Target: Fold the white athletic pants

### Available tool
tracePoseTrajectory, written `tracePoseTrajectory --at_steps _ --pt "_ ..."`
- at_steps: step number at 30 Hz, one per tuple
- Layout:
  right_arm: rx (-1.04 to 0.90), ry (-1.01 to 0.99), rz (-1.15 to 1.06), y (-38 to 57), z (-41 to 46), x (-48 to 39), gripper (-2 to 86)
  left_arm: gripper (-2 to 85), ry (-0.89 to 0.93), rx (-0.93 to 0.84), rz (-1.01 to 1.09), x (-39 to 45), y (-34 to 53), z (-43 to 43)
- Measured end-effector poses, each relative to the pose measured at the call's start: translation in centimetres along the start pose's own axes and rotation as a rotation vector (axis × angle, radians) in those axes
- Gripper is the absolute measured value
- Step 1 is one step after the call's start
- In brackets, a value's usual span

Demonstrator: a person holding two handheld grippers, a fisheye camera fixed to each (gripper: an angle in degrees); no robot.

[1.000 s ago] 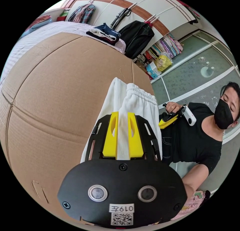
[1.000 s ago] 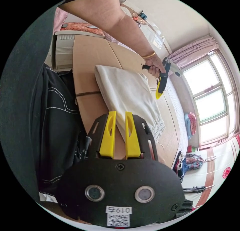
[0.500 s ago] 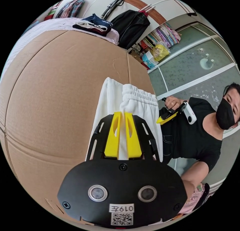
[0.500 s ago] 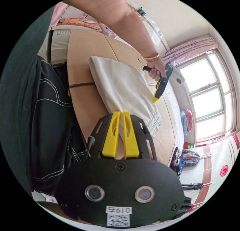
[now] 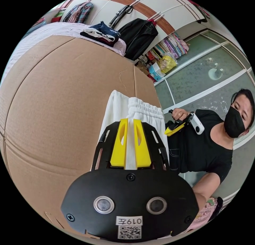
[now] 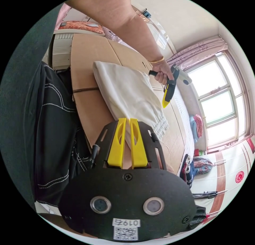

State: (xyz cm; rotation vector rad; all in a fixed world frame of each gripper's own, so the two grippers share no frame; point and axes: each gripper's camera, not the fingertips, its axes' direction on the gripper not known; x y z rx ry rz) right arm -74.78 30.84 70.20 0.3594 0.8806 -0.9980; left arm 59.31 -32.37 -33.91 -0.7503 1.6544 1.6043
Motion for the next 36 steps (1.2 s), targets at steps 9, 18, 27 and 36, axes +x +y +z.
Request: tracePoseTrajectory --at_steps 9,18,27,36 --pt "-0.036 0.055 -0.041 0.5 1.2 -0.2 0.5 0.7 -0.011 -0.116 0.024 0.4 -2.7 3.3" --pt "-0.072 -0.021 -0.038 0.4 1.6 0.5 -0.9 0.7 -0.132 -0.097 0.058 1.7 -3.5 2.8" --pt "-0.074 0.056 -0.055 0.2 1.7 -0.7 -0.5 0.9 -0.112 -0.106 0.032 1.6 -3.0 2.5" --pt "-0.028 0.093 -0.024 0.9 0.3 -0.6 4.8 0.7 -0.057 -0.043 0.023 1.4 -1.5 0.0"
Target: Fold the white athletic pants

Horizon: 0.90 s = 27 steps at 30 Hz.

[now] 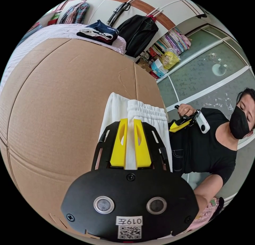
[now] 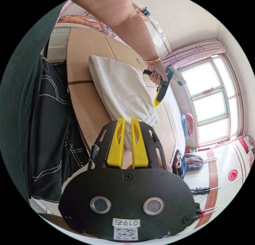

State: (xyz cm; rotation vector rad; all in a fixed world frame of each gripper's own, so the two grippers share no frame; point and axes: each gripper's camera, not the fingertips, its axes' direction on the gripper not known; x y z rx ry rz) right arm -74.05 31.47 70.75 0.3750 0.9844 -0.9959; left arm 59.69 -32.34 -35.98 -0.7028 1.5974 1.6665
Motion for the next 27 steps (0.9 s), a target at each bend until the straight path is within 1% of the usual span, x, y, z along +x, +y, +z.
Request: tracePoseTrajectory --at_steps 4,7,11,14,16,18,20,23,27 --pt "0.046 -0.03 -0.028 -0.9 -0.1 -0.9 5.2 0.8 -0.016 -0.027 -0.018 -0.2 1.1 -0.7" --pt "0.042 0.011 -0.067 -1.6 1.1 -2.0 4.9 1.0 -0.025 -0.018 -0.037 -0.4 2.1 -1.5" --pt "0.012 -0.009 -0.099 -1.8 2.2 -2.5 0.1 1.6 -0.052 0.008 -0.037 -0.2 3.1 -2.7" --pt "0.019 -0.044 -0.064 -1.5 1.8 -1.7 -0.5 2.5 -0.054 0.023 -0.038 -0.3 4.4 -4.0" --pt "0.046 -0.026 -0.039 -1.3 1.3 -1.5 -0.5 3.6 -0.041 0.029 -0.048 -0.5 5.5 -5.0" --pt "0.08 -0.03 -0.024 -1.3 0.7 -1.4 0.0 5.4 -0.012 0.033 -0.052 -0.8 6.9 -6.0" --pt "0.109 -0.081 -0.02 -1.9 0.5 -1.5 2.9 7.1 0.016 0.021 -0.059 -1.0 8.5 -7.1" --pt "0.095 -0.125 -0.028 -3.0 1.4 -1.5 7.6 7.6 -0.017 -0.026 -0.098 -1.5 10.1 -7.6" --pt "0.104 -0.14 -0.05 -3.9 1.8 -1.6 8.0 7.0 -0.042 -0.075 -0.119 -1.9 11.3 -7.6"
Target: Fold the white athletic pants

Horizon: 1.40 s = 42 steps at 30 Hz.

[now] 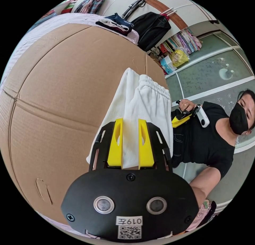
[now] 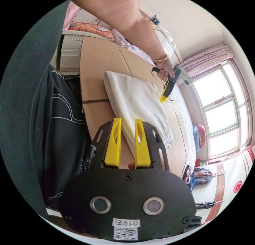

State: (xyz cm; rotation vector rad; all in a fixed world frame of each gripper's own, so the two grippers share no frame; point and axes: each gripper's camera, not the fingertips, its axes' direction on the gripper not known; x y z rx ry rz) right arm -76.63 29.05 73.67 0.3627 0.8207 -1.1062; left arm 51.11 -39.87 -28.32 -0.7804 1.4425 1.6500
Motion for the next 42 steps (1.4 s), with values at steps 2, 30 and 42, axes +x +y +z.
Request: tracePoseTrajectory --at_steps 2,30,42 --pt "-0.002 -0.008 -0.016 -0.4 0.4 -0.2 7.2 5.7 -0.002 0.0 -0.004 -0.3 0.5 -0.1" --pt "0.043 -0.014 0.014 -1.8 -1.5 -1.2 7.4 6.4 -0.01 0.091 -0.066 -2.8 8.9 -6.2" --pt "0.044 -0.051 -0.038 -3.2 -1.2 -1.8 4.1 2.5 0.033 -0.008 -0.017 -3.6 11.4 -5.3"
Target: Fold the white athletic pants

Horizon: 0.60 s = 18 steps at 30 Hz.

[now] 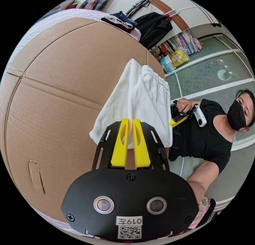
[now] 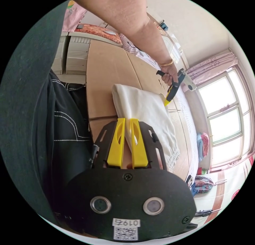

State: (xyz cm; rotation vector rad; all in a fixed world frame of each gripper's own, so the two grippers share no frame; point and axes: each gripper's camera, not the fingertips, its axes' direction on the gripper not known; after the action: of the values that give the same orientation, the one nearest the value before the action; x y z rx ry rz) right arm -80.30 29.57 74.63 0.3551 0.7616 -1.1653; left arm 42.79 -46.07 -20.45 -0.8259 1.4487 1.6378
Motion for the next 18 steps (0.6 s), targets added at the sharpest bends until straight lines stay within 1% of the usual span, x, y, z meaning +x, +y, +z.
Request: tracePoseTrajectory --at_steps 4,11,14,18 --pt "-0.006 -0.027 0.001 0.2 -0.6 0.4 2.7 1.5 -0.051 0.027 -0.008 0.1 1.1 -0.9" --pt "-0.013 -0.022 -0.006 0.5 -1.2 0.4 2.8 1.2 -0.084 -0.027 -0.048 -0.3 1.9 0.9" --pt "-0.008 -0.018 0.008 0.8 -1.6 0.5 3.6 1.5 -0.068 -0.013 -0.051 -0.1 2.8 0.9" --pt "0.005 0.009 0.011 1.1 -2.5 0.6 5.0 2.0 -0.099 0.031 -0.065 0.4 4.5 0.2"
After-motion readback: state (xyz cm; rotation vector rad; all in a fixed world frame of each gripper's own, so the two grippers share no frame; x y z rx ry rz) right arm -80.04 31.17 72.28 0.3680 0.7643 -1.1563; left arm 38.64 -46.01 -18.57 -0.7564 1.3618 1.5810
